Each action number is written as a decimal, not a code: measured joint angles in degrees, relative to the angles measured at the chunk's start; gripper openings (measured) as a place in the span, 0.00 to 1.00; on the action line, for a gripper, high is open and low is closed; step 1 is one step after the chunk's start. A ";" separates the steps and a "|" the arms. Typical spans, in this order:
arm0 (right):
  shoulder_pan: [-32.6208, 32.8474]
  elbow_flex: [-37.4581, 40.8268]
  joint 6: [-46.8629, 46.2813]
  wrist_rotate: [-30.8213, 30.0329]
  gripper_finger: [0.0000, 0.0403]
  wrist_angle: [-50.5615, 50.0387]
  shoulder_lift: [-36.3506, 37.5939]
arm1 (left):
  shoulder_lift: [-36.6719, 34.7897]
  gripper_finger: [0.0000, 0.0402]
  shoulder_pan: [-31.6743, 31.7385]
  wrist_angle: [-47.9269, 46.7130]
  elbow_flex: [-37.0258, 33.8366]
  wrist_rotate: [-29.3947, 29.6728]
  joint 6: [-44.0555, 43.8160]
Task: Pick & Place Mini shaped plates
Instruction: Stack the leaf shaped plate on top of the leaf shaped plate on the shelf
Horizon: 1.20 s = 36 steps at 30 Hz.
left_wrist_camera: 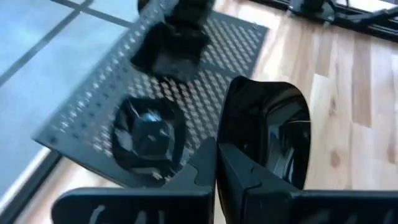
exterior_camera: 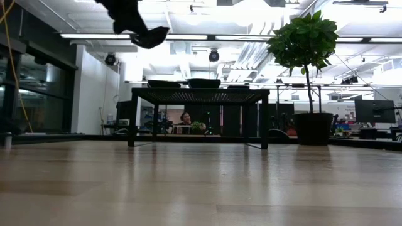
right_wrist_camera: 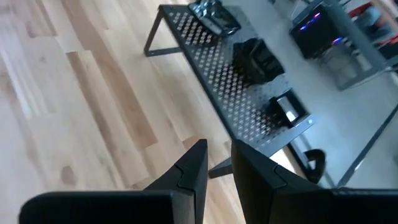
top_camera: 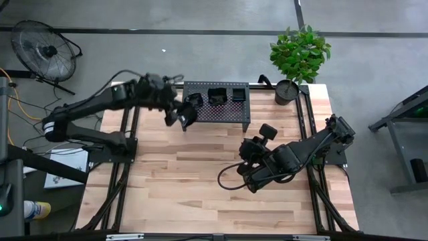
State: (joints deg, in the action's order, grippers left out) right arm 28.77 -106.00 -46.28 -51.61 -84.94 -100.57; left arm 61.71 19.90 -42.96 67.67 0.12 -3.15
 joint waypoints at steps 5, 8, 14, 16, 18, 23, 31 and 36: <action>0.15 1.68 -0.17 -3.06 0.17 0.48 0.44 | 6.52 0.00 6.22 -2.27 6.91 -4.69 4.38; 0.13 8.11 -0.70 -2.90 0.17 3.68 2.43 | 10.98 0.00 9.33 -5.50 10.44 -8.23 6.57; -0.33 28.20 -0.76 -1.47 0.17 21.20 14.70 | 16.25 0.00 13.64 -8.86 15.35 -9.64 9.00; -0.33 35.10 2.75 0.13 0.17 30.29 20.76 | 16.88 0.00 14.60 -10.20 16.43 -9.64 9.14; -0.35 42.04 7.69 2.36 0.17 40.18 27.34 | 17.11 0.00 15.77 -11.39 17.13 -9.73 9.22; -2.87 58.95 24.85 15.08 0.17 69.57 42.48 | 17.34 0.00 19.21 -11.67 17.46 -13.47 9.45; -8.49 76.48 34.50 27.94 0.17 93.21 53.43 | 20.19 0.00 23.39 -16.15 17.50 -18.83 9.25; -11.93 80.62 34.72 32.36 0.17 97.37 54.18 | 23.73 0.00 23.36 -15.53 17.50 -19.35 10.66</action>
State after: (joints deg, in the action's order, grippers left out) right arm 16.84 -25.37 -11.56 -19.25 12.42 -46.39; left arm 85.44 43.26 -58.49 85.17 -19.23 7.52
